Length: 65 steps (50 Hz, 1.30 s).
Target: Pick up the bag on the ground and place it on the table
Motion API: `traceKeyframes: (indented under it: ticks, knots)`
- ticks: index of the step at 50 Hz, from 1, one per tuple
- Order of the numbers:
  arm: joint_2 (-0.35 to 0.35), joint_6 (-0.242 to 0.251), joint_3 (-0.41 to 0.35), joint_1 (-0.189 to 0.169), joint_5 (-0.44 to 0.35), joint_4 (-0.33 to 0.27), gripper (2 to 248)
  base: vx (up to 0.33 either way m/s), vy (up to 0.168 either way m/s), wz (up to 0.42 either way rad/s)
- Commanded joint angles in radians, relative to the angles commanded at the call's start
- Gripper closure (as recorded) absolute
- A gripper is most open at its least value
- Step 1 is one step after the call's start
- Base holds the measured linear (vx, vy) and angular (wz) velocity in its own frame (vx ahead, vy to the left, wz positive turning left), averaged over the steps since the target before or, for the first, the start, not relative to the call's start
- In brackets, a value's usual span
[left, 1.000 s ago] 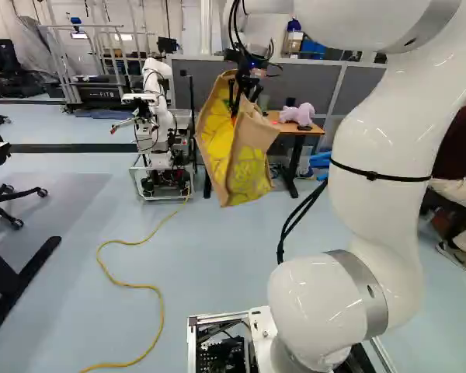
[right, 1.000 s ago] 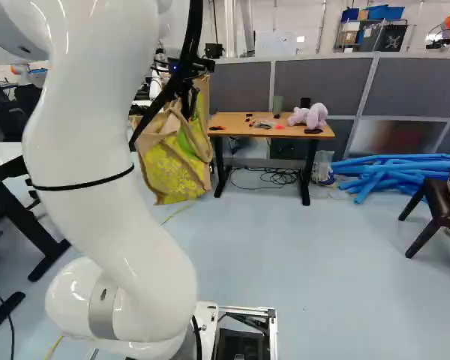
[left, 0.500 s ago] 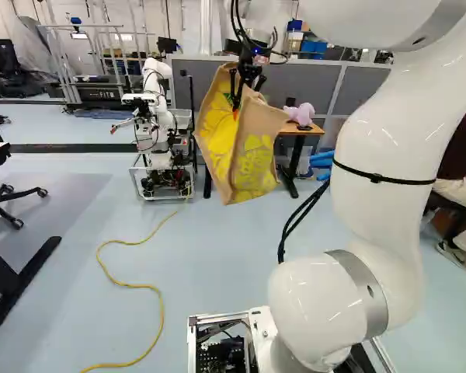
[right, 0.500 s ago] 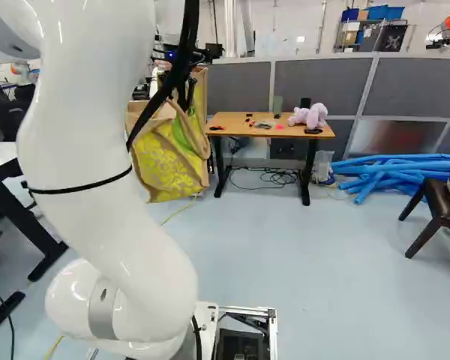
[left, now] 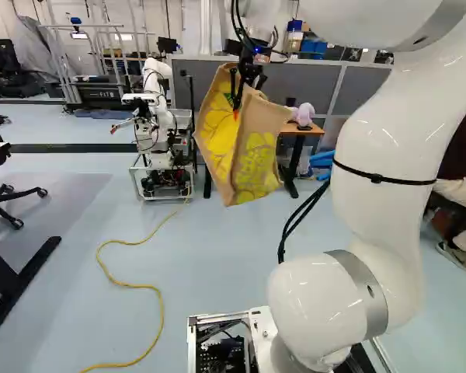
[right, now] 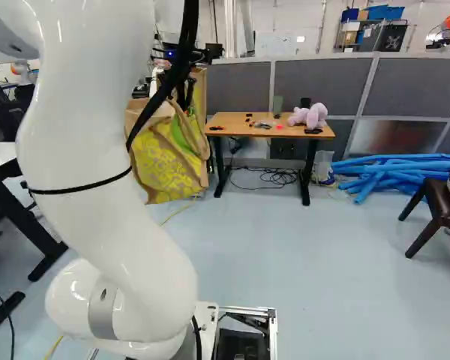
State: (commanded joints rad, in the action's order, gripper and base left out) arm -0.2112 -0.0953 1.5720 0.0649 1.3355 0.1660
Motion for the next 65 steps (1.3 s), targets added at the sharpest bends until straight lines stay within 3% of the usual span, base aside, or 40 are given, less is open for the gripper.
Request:
traceKeyframes:
  ticks: [36,65]
  knots:
    - [0.000,0.000,0.000,0.000,0.000,0.000,215,0.021,0.004,0.002]
    - [0.000,0.000,0.000,0.000,0.000,0.000,215,0.160,0.004,-0.011]
